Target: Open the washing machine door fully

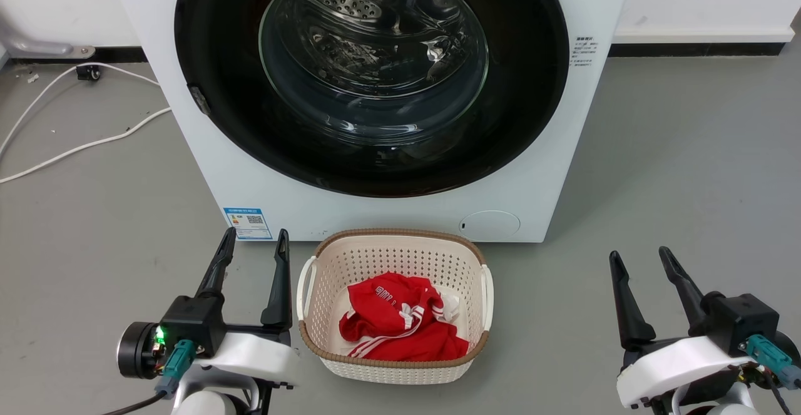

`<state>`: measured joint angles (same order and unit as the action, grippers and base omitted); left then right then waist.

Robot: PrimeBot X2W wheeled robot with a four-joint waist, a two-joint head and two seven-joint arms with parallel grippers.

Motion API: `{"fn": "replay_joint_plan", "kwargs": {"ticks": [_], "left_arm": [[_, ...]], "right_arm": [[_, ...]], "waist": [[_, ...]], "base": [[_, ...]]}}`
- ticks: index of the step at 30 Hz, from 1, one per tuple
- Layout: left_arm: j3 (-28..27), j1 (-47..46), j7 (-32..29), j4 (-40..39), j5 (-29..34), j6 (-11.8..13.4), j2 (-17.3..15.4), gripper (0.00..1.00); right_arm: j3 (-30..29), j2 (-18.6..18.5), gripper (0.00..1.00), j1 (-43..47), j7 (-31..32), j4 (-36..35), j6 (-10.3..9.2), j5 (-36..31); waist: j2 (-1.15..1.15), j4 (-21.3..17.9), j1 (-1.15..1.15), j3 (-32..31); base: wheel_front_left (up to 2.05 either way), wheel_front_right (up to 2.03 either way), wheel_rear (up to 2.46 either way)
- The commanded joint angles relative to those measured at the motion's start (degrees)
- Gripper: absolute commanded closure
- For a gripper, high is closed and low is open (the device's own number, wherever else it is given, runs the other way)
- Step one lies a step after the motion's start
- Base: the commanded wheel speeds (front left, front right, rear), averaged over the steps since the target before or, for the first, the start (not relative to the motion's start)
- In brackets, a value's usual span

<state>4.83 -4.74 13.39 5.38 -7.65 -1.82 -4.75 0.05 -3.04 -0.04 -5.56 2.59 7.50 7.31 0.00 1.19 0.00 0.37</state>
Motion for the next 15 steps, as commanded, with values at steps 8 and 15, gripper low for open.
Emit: {"fn": "replay_joint_plan", "kwargs": {"ticks": [8, 15], "left_arm": [[-0.02, -0.3, 1.16, -0.02, 3.0, 0.13, 0.24, 0.0], [-0.1, -0.13, 1.94, 0.06, 5.42, -0.1, 0.61, 0.0]], "right_arm": [[0.19, 0.22, 0.0, 0.31, -0.11, -0.55, -0.02, -3.57], [0.28, 0.26, 0.0, 0.52, -0.49, -0.39, -0.02, -5.5]], "waist": [[0.0, 0.09, 0.0, 0.01], [0.0, 0.26, 0.0, 0.11]], "base": [[0.0, 0.0, 0.0], [0.0, 0.0, 0.0]]}}
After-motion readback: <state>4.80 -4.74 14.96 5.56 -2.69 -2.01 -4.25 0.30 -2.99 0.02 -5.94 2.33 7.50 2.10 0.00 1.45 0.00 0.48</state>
